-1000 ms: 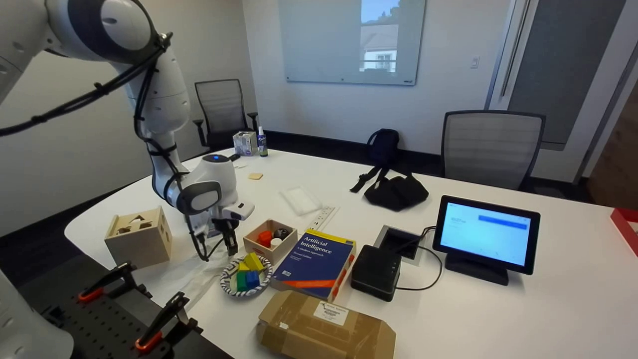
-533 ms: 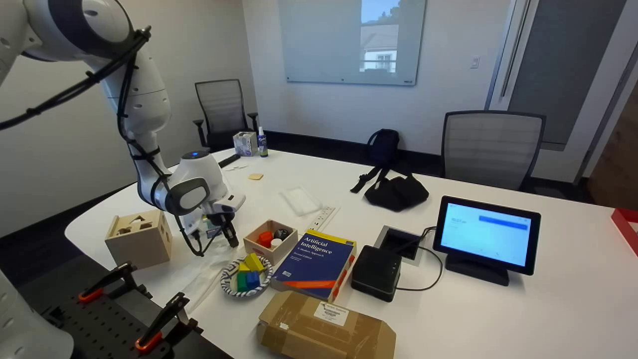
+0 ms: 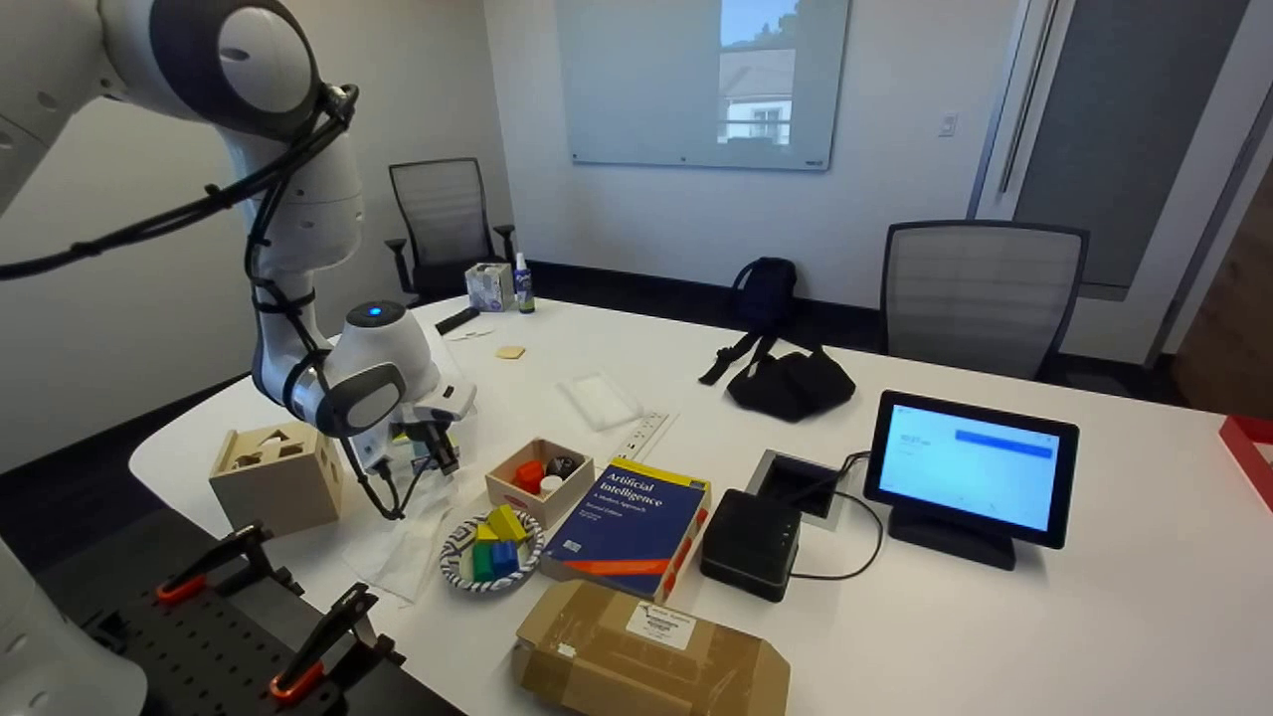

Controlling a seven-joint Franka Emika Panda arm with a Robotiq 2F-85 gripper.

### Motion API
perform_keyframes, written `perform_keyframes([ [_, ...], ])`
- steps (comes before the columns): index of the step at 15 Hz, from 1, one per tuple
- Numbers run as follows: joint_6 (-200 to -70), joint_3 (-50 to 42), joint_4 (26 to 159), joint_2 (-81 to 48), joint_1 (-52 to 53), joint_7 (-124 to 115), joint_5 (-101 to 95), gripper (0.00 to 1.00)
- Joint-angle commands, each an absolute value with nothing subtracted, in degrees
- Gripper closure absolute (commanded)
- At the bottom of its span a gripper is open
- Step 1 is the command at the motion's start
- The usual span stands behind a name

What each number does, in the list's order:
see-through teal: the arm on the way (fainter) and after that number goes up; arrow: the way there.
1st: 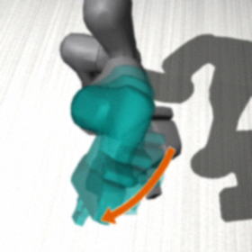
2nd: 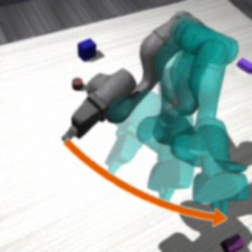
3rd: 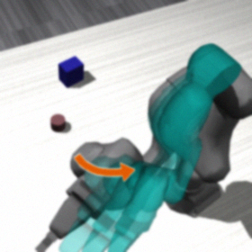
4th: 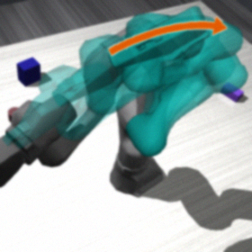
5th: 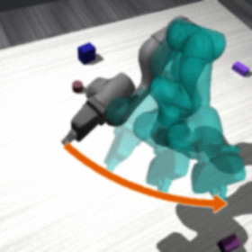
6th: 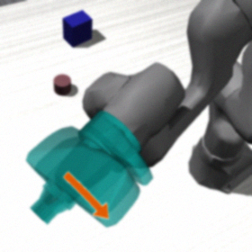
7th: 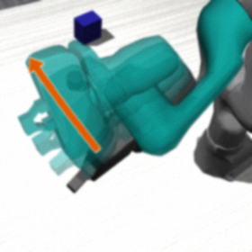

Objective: Use the paper towel to clean the table

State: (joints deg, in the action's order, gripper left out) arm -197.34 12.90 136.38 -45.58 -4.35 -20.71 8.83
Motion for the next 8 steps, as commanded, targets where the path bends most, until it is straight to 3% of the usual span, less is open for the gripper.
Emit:
perform_keyframes([
  [1,-192.5,21.2,138.0,-45.4,-15.9,-17.5,2.1,0.99],
  [8,-183.5,29.9,140.9,-44.8,-27.5,-9.4,1.0,0.99],
])
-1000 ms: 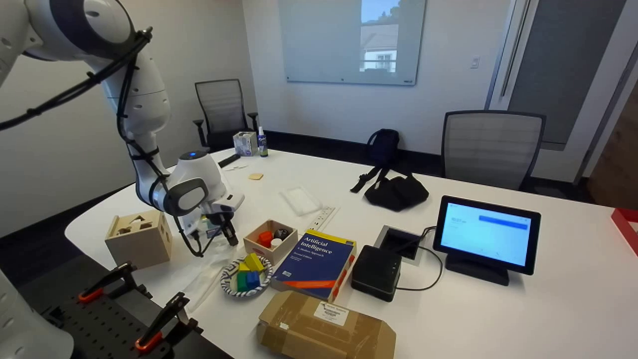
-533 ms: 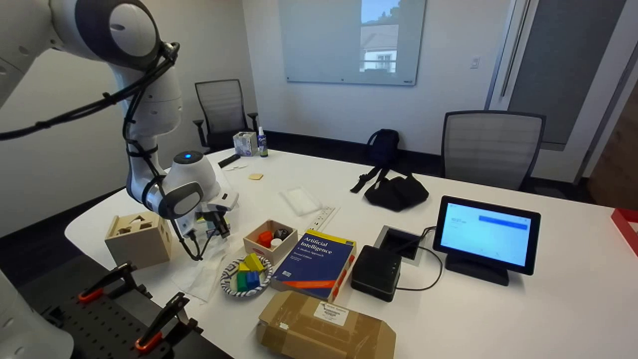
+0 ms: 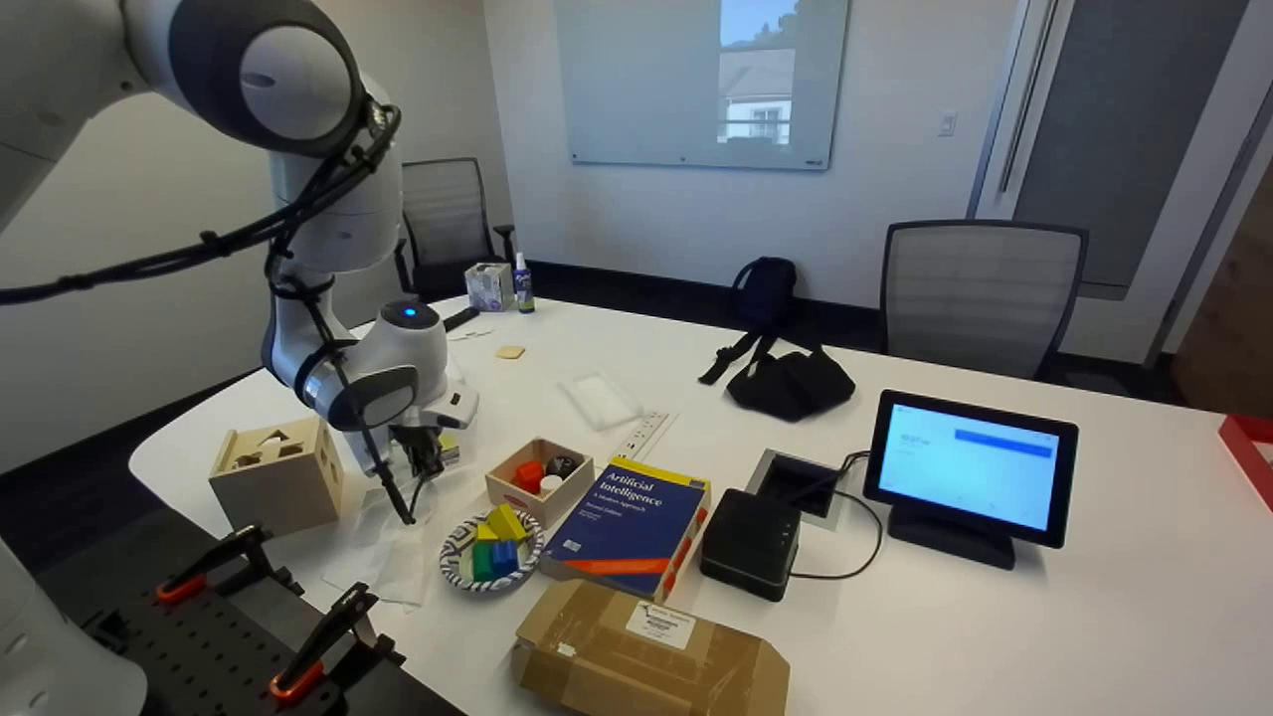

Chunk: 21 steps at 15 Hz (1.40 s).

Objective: Use the paper towel to clean the table

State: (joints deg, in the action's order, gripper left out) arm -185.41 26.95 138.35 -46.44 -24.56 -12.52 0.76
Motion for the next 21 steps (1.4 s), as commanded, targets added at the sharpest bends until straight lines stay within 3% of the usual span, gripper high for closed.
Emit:
perform_keyframes([
  [1,-182.7,30.8,141.3,-44.8,-28.2,-8.2,0.7,0.99],
  [8,-175.1,37.3,141.8,-46.9,-31.0,1.3,1.0,0.99],
  [18,-168.2,36.7,140.8,-47.4,-28.7,4.2,5.3,0.99],
  [19,-168.7,36.7,141.0,-47.1,-28.5,4.4,5.8,0.70],
  [21,-169.0,36.6,141.5,-45.9,-28.2,4.2,6.5,0.64],
])
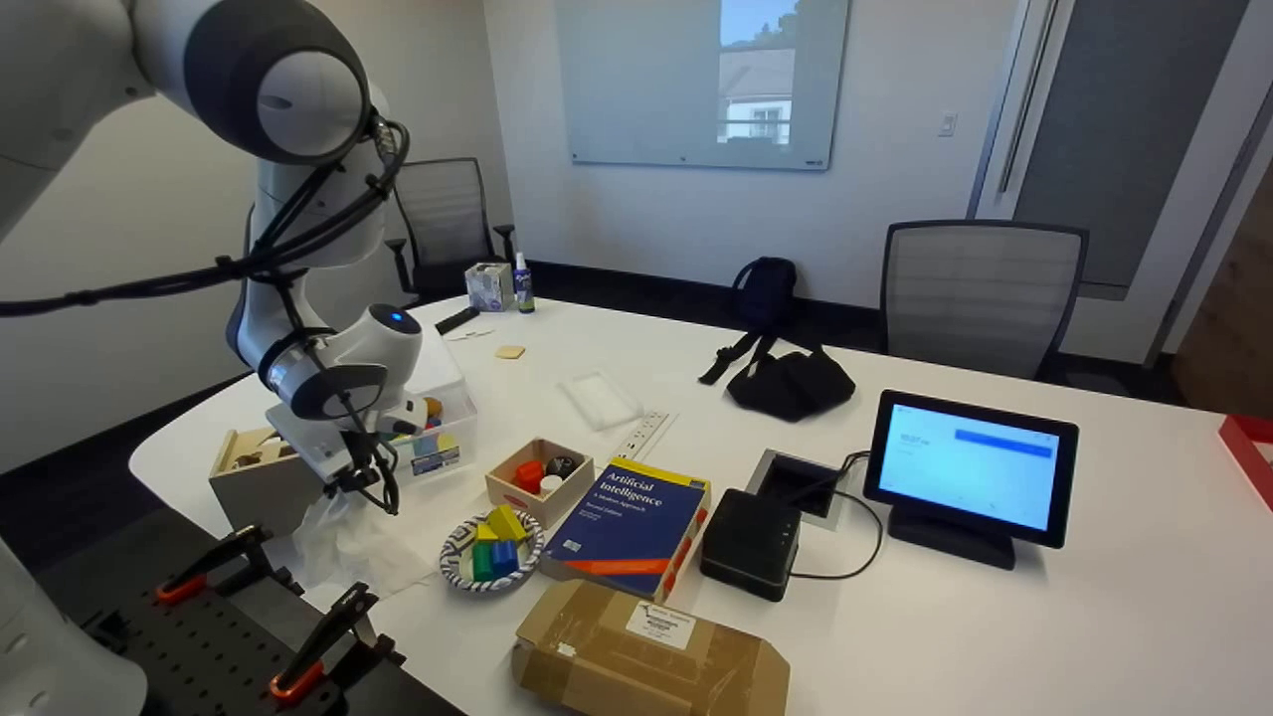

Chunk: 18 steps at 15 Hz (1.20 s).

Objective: Use the paper towel to clean the table

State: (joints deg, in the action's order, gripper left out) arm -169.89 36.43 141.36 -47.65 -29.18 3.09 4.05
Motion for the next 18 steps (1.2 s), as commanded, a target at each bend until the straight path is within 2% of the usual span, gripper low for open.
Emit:
perform_keyframes([
  [1,-169.1,36.6,141.9,-45.3,-28.2,3.8,6.9,0.55],
  [8,-170.0,40.0,144.5,-42.0,-32.2,6.7,7.9,0.03],
  [9,-169.8,41.0,144.6,-42.0,-33.4,7.9,7.7,0.00],
  [13,-170.2,45.1,146.0,-41.5,-38.5,11.8,7.2,0.00],
  [18,-178.0,46.1,153.7,-31.0,-38.5,2.5,11.3,0.00],
])
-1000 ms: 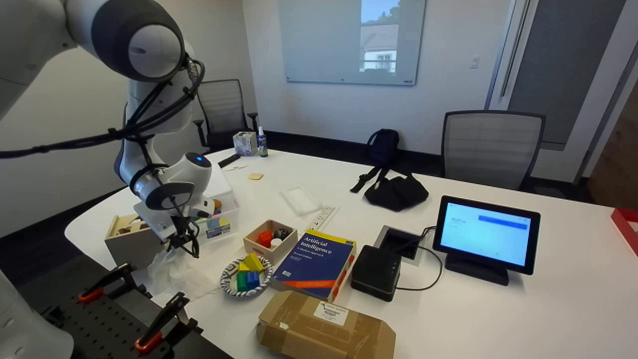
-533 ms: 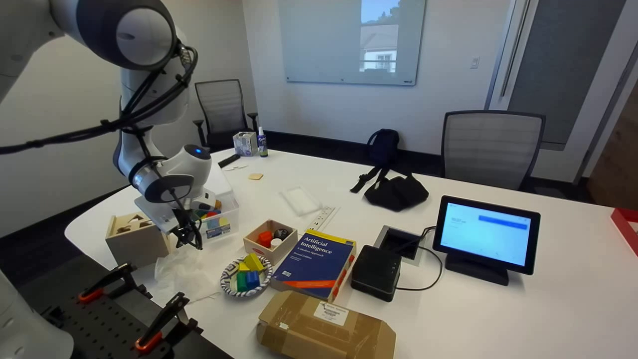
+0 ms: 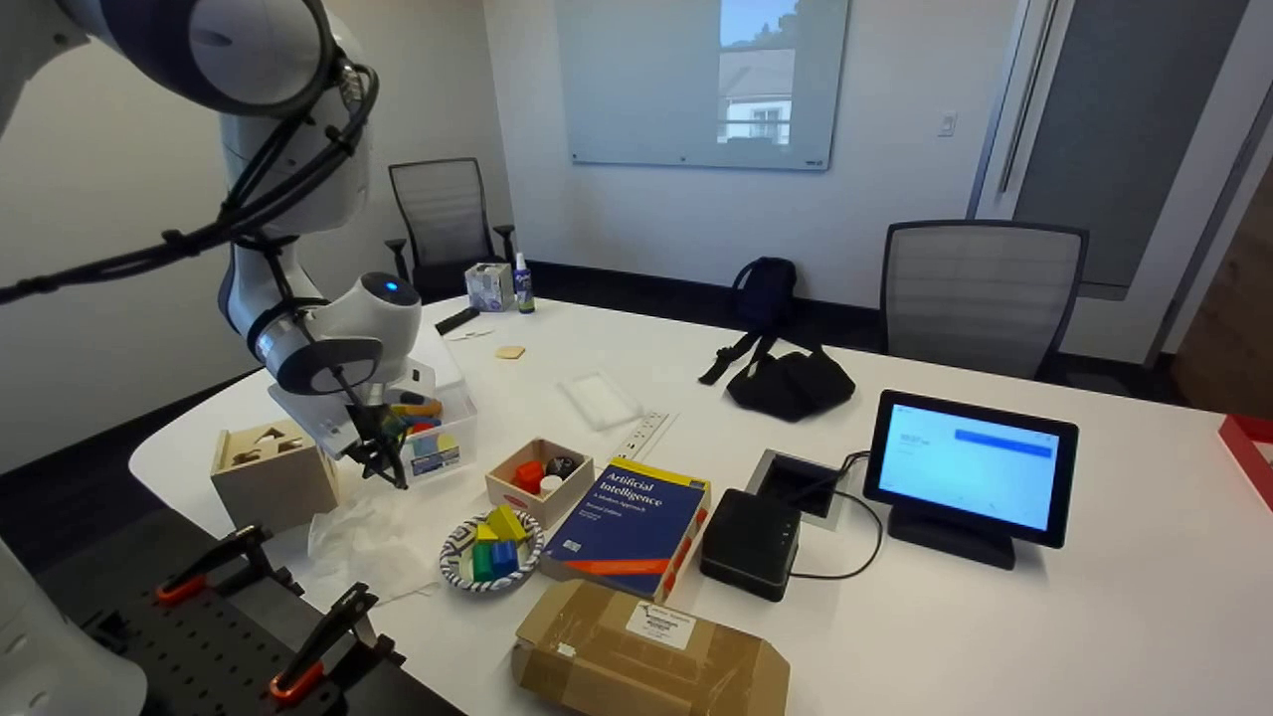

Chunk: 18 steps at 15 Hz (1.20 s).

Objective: Use the paper towel to clean the table

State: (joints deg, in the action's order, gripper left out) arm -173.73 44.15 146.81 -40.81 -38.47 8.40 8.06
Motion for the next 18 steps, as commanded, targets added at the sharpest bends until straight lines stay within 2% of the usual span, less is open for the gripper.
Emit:
perform_keyframes([
  [1,-179.3,46.7,155.5,-28.4,-38.5,0.2,12.2,0.00],
  [7,-182.0,46.4,162.1,-12.0,-33.1,-12.4,14.9,0.00],
  [8,-177.1,44.0,158.7,-9.3,-30.1,-13.9,15.3,0.00],
  [12,-169.8,46.8,160.9,2.8,-32.9,-15.7,15.6,0.00],
  [15,-162.3,45.6,159.8,10.0,-32.1,-12.0,18.7,0.00],
  [17,-158.2,43.2,159.3,13.2,-30.3,-7.7,21.7,0.00],
  [18,-157.4,33.3,159.7,13.3,-21.8,-9.5,17.2,0.00],
])
